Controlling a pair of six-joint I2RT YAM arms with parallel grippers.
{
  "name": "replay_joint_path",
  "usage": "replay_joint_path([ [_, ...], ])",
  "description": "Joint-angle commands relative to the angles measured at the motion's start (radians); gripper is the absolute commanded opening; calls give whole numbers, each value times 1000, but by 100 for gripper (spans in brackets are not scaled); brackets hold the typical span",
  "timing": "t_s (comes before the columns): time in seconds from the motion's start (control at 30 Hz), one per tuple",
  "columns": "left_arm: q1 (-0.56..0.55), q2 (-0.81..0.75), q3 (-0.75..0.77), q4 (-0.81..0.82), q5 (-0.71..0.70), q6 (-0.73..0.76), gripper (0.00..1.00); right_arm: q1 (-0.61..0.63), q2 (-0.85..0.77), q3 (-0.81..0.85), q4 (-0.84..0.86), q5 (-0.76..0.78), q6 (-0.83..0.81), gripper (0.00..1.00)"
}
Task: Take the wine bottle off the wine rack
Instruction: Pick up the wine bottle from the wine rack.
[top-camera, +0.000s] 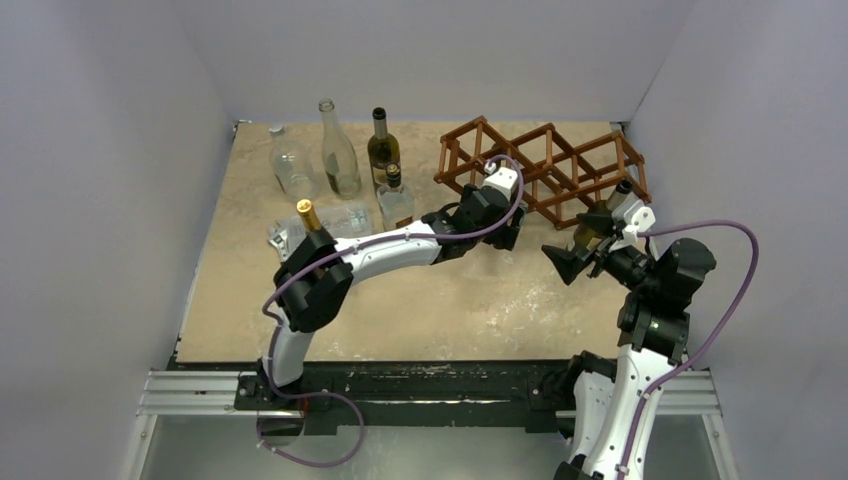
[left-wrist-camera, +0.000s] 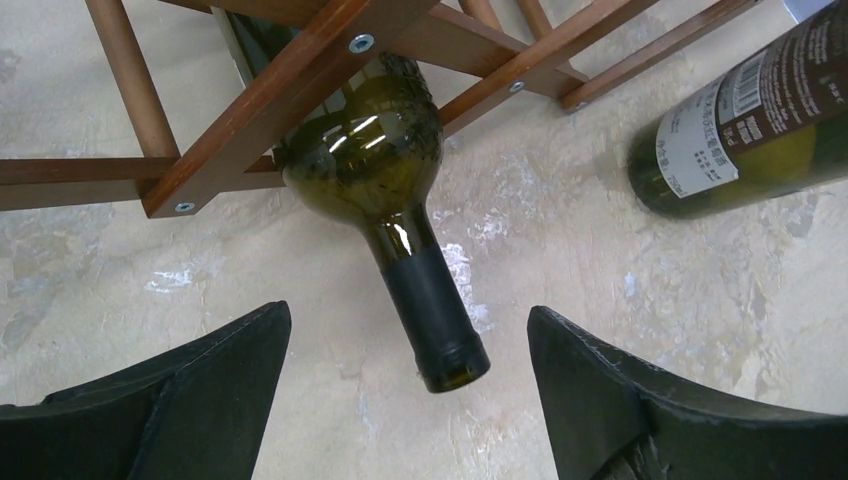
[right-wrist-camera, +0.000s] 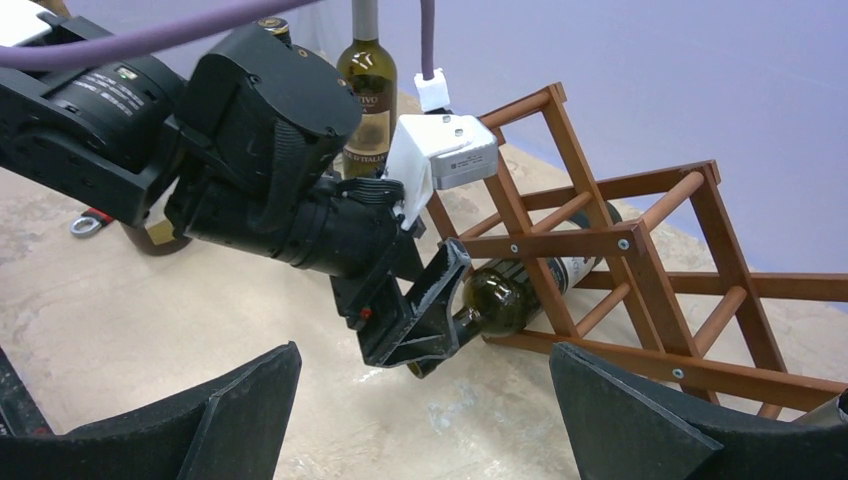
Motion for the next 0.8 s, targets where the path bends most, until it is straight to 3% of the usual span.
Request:
replay_joint_path([
  [0.0,11,29,58,74,-28,-25,88,-2,6,-4,34,17,11,99],
  [0.77,42,183,128,185,-54,-140,76,-2,10,-6,34,24,11,99],
])
